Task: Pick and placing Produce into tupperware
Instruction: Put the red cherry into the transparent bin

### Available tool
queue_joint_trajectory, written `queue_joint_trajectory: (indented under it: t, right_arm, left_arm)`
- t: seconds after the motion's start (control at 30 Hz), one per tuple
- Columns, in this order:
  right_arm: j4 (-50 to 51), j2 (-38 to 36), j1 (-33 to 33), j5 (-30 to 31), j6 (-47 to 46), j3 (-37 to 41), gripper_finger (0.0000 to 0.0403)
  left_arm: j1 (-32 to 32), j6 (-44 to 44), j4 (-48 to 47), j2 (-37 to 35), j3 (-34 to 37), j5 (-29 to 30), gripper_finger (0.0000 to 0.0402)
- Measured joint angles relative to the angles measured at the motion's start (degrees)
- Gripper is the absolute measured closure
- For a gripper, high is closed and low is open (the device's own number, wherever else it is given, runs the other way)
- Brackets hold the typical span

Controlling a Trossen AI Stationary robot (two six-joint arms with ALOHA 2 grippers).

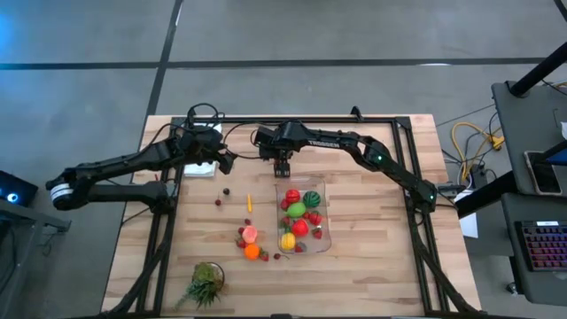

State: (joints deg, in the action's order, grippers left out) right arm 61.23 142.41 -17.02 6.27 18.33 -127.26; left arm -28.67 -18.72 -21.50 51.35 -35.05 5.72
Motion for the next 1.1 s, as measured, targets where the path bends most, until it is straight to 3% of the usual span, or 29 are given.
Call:
queue_joint_trajectory:
  t: [0.27,0.63,0.83,0.9,1.1]
  right_arm:
    - [0.1,-0.2,0.5,-0.6,-4.0,0.0,0.0213]
    - [3.4,-0.9,0.5,-0.9,-10.7,-0.1,0.0214]
    - [3.3,-1.1,-0.8,-16.5,-15.2,-1.3,0.0233]
    - [2.7,-1.1,-0.9,-18.1,-15.4,-1.4,0.0242]
    - [1.4,-1.1,-0.9,-6.3,-12.4,-2.3,0.0254]
  left_arm:
    - [0.0,-0.4,0.0,0.0,0.5,0.0,0.0124]
    - [0.0,-0.5,0.0,0.0,0.7,-0.1,0.0124]
    - [-0.2,-0.4,0.4,0.0,0.7,-0.2,0.0124]
    - [-0.2,-0.4,0.7,0.0,0.7,-0.2,0.0124]
    - [-0.2,-0.7,1.0,0.0,0.6,-0.2,0.0124]
